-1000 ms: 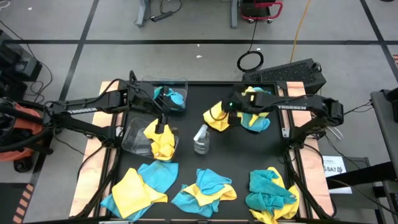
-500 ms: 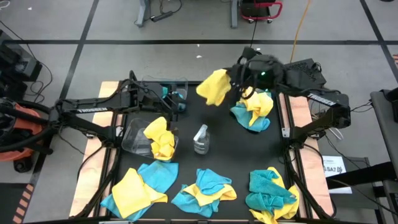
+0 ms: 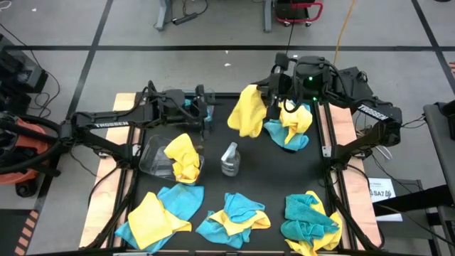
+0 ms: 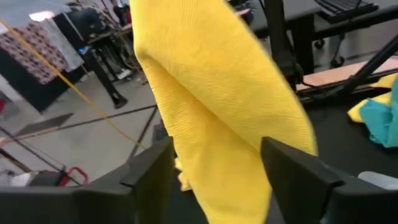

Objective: Sort microfiber towel by color & place in baskets
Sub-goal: Put the yellow microfiber cloth into the bottom transparent bin

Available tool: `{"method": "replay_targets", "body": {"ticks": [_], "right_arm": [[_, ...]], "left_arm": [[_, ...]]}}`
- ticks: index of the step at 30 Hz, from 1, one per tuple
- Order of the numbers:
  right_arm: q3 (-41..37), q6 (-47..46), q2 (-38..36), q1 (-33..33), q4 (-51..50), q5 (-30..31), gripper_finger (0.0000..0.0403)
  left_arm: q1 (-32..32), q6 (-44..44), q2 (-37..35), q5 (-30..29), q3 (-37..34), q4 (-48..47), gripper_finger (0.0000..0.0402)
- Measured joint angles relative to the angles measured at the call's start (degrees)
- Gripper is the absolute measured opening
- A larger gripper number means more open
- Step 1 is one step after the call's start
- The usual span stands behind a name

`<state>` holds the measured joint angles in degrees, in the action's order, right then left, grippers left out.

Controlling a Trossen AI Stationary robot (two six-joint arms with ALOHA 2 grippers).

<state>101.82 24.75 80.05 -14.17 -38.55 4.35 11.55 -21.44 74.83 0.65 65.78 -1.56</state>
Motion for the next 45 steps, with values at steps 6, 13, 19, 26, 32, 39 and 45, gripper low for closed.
{"method": "replay_targets", "body": {"ticks": [6, 13, 19, 26, 32, 39, 45], "right_arm": [[0.0, 1.17, 0.46, 0.93, 3.43, -1.84, 0.0], [0.0, 1.49, 0.52, 0.96, 6.46, -8.45, 0.0], [0.0, 1.59, 1.66, 0.94, 10.92, -13.42, 0.0], [-0.02, 1.75, 4.08, 0.94, 10.15, -13.31, 0.0], [-0.02, 1.47, 3.79, 0.94, 8.2, -11.65, 0.0001], [-0.02, 0.04, 3.11, 0.94, 4.76, -11.33, 0.0032], [0.0, -0.14, 1.75, 1.2, -5.07, -6.24, 0.005]], "left_arm": [[2.28, 4.67, 3.93, 4.84, -0.06, 2.86, 0.0333], [4.15, 9.67, 7.41, 13.05, -0.07, 14.21, 0.0379], [5.44, 13.59, 11.77, 23.68, -0.04, 21.04, 0.038], [5.0, 10.23, 13.71, 26.11, -0.04, 22.51, 0.0312], [6.03, 6.81, 12.03, 24.74, -0.04, 18.04, 0.0068], [6.91, 1.69, 8.66, 18.23, -0.04, 9.91, 0.0009], [6.94, -2.84, 2.25, 10.37, -0.04, 1.61, 0.0008]]}}
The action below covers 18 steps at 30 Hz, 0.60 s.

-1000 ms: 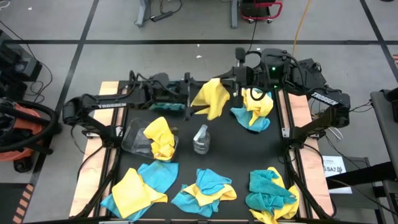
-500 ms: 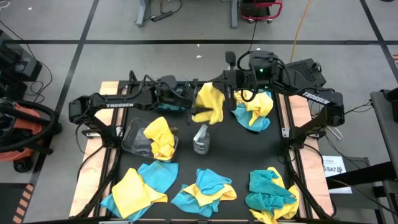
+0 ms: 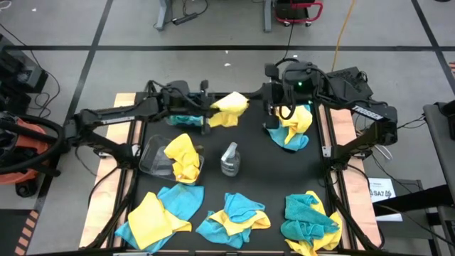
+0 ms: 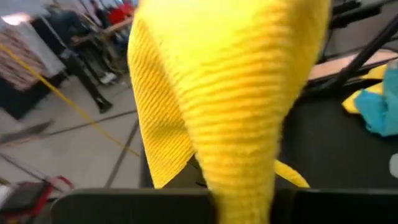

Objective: Sort microfiber towel by color & place in baskets
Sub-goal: Put the yellow microfiber cloth into the bottom transparent bin

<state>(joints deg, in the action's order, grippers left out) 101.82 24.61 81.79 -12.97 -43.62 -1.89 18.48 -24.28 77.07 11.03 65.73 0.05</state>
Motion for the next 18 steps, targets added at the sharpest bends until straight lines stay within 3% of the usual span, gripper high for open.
{"method": "replay_targets", "body": {"ticks": [5, 10, 15, 18], "right_arm": [[0.0, -2.88, -0.21, -0.07, -8.07, 3.71, 0.004], [0.0, -4.64, -0.21, -0.03, -12.93, 3.73, 0.0048], [0.0, -4.66, -0.19, 1.5, -13.43, 3.75, 0.01], [0.0, -5.01, -0.19, 2.75, -13.33, 7.79, 0.0153]], "left_arm": [[0.02, -0.53, -6.86, -1.86, 0.04, -2.18, 0.0007], [-0.03, -0.09, -12.95, -3.15, 0.07, -7.32, 0.0007], [-0.38, 1.56, -17.03, -7.29, 0.04, -17.32, 0.0007], [-0.65, 4.75, -18.99, -7.27, 0.04, -23.09, 0.0007]]}}
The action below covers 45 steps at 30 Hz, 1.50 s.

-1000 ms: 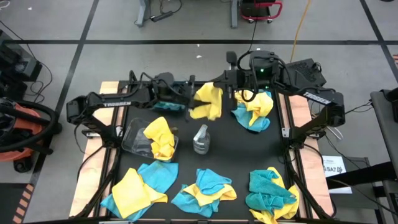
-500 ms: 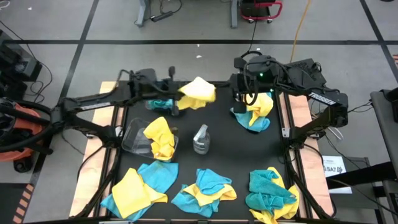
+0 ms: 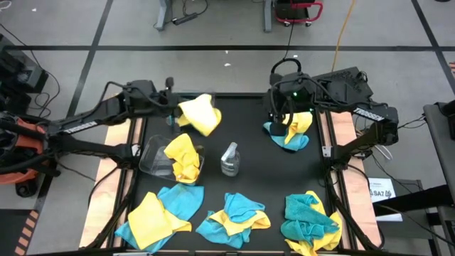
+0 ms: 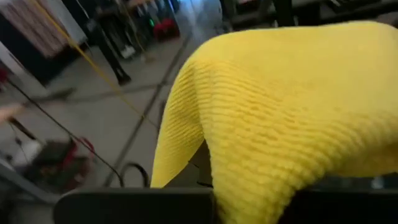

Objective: Sort microfiber towel by color & place in baskets
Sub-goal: Put the yellow microfiber cloth into the bottom transparent bin

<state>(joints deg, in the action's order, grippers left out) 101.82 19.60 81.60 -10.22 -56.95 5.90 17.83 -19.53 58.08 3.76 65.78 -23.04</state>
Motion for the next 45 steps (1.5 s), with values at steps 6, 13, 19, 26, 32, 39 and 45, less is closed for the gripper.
{"method": "replay_targets", "body": {"ticks": [6, 13, 19, 26, 32, 39, 45], "right_arm": [[0.0, -1.16, -0.01, 0.55, -0.07, 4.88, 0.0242], [0.0, -2.48, -0.33, 0.57, -2.04, 4.82, 0.0258], [0.0, -3.88, -0.31, 0.59, -4.21, 4.63, 0.025], [0.0, -4.94, -0.31, 0.73, -5.78, 4.24, 0.0246], [0.0, -6.14, -0.31, 1.8, -7.52, 4.25, 0.0246], [0.0, -6.54, -0.28, 3.28, -7.66, 4.31, 0.0246], [0.0, -6.97, -0.28, 3.37, -7.56, 4.51, 0.0247]], "left_arm": [[-3.04, 8.52, -2.7, 0.72, 0.0, -8.74, 0.0007], [-7.18, 20.09, -6.13, 2.38, 0.0, -18.91, 0.0007], [-10.99, 27.2, -6.35, -4.24, -3.41, -29.18, 0.0006], [-12.76, 31.1, -6.44, -6.31, -14.08, -30.75, 0.0006], [-12.73, 32.62, -6.45, -7.3, -21.99, -33.47, 0.0006], [-12.62, 35.76, -5.4, -7.25, -26.65, -32.43, 0.0013], [-12.62, 38.78, -2.34, -7.08, -26.6, -33.04, 0.0016]]}}
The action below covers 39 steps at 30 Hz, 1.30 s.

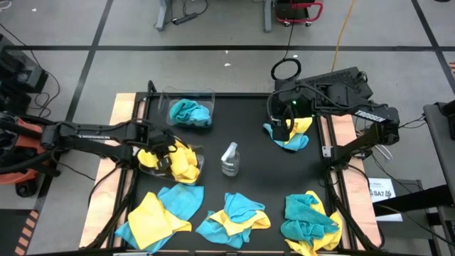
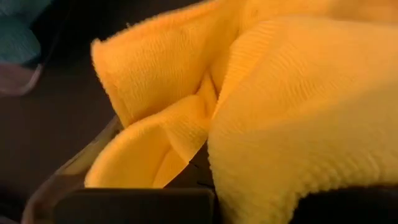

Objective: Sort microfiber towel by color & place in baskets
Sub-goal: Put the yellow microfiber cloth into the bottom transparent bin

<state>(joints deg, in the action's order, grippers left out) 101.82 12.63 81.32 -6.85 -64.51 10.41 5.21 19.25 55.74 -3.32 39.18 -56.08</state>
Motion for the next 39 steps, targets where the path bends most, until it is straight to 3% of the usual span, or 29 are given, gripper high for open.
{"method": "replay_targets", "body": {"ticks": [12, 23, 27, 39], "right_arm": [[0.0, -1.06, 0.0, 0.24, -0.04, -0.07, 0.0247], [0.0, -1.06, 0.0, 0.24, -0.11, -0.28, 0.0247], [0.0, -1.01, 0.0, 0.24, -0.11, -0.28, 0.0247], [0.0, -1.01, 0.0, 0.24, -0.07, -0.26, 0.0247]], "left_arm": [[0.0, -0.02, 11.96, 2.19, -1.07, 4.02, 0.0038], [-1.57, -1.96, 17.43, 2.21, -0.77, 5.81, 0.0204], [-1.62, -3.58, 17.25, 4.64, 1.96, 2.97, 0.0243], [-1.62, -6.72, 17.19, 6.15, 16.73, -10.13, 0.0252]]}}
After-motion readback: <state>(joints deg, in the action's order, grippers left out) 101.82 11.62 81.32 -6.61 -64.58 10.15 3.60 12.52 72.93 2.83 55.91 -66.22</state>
